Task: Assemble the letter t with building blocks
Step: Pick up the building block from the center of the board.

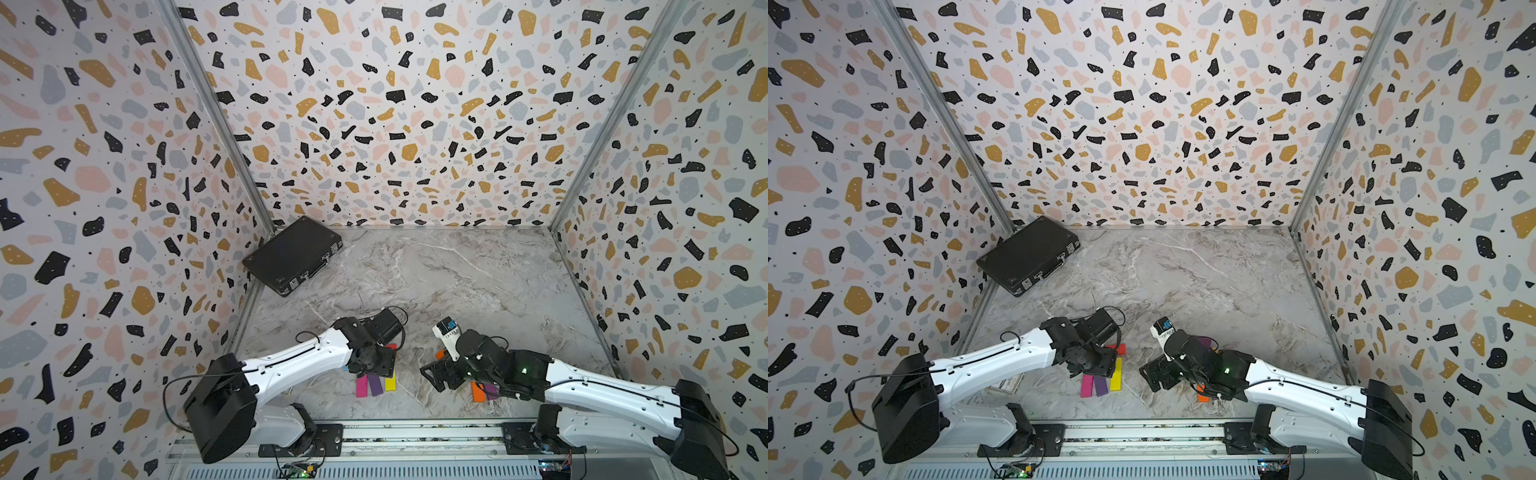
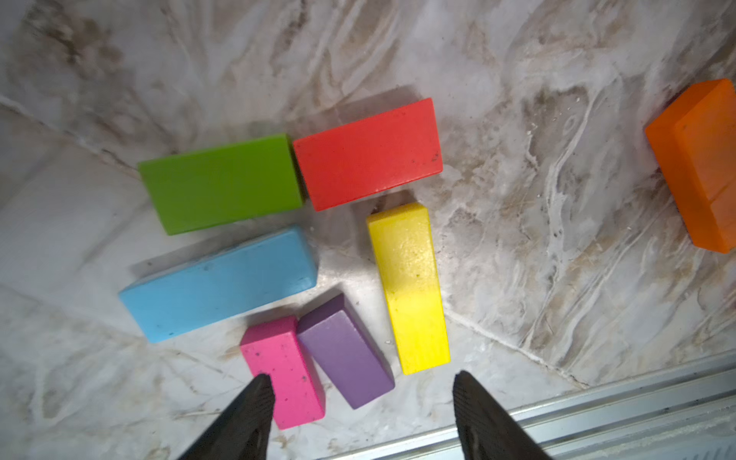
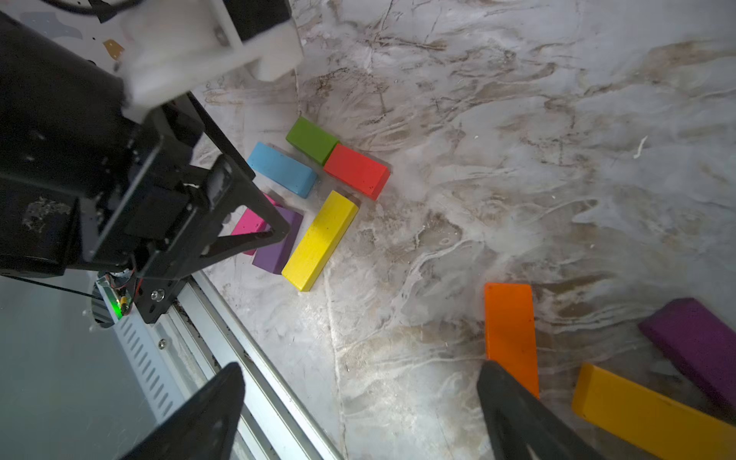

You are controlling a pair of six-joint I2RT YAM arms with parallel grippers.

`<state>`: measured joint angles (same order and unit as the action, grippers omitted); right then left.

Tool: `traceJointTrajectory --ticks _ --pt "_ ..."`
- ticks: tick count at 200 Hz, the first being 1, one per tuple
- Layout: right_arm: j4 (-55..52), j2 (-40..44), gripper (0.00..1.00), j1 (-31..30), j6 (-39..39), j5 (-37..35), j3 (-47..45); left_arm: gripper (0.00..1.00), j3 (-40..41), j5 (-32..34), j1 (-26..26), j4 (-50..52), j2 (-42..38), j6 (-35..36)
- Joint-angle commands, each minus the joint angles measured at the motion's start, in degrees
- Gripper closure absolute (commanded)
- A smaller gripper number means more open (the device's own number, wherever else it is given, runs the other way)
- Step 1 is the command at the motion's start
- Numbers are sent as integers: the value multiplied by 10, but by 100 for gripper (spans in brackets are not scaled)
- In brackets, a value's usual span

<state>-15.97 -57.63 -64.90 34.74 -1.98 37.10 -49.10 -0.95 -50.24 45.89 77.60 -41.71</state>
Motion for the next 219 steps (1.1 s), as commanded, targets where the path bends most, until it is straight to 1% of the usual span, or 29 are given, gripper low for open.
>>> traceJointTrajectory --ticks 1,21,56,69,92,133,148,177,219 --pt "-8 33 6 -2 18 1 -31 29 -22 1 -16 -26 30 -24" --pt "17 63 6 -2 20 16 -60 30 -32 4 -21 -31 56 -25" --pt "42 120 4 -2 23 34 -100 33 -40 7 -21 -40 77 -21" --pt "51 128 4 -2 18 52 -106 36 -44 5 -21 -41 89 -20" --pt "73 122 4 -2 16 90 -114 39 -43 5 -22 -51 104 -20" --pt "107 119 4 -3 16 118 -124 43 -38 8 -22 -66 124 -24" --pt "114 122 4 -3 11 129 -126 46 -36 6 -22 -74 132 -25" --pt "110 125 4 -3 9 130 -124 54 -36 -1 -22 -87 151 -27" --pt "112 115 3 -4 4 134 -119 61 -31 -1 -22 -88 155 -33"
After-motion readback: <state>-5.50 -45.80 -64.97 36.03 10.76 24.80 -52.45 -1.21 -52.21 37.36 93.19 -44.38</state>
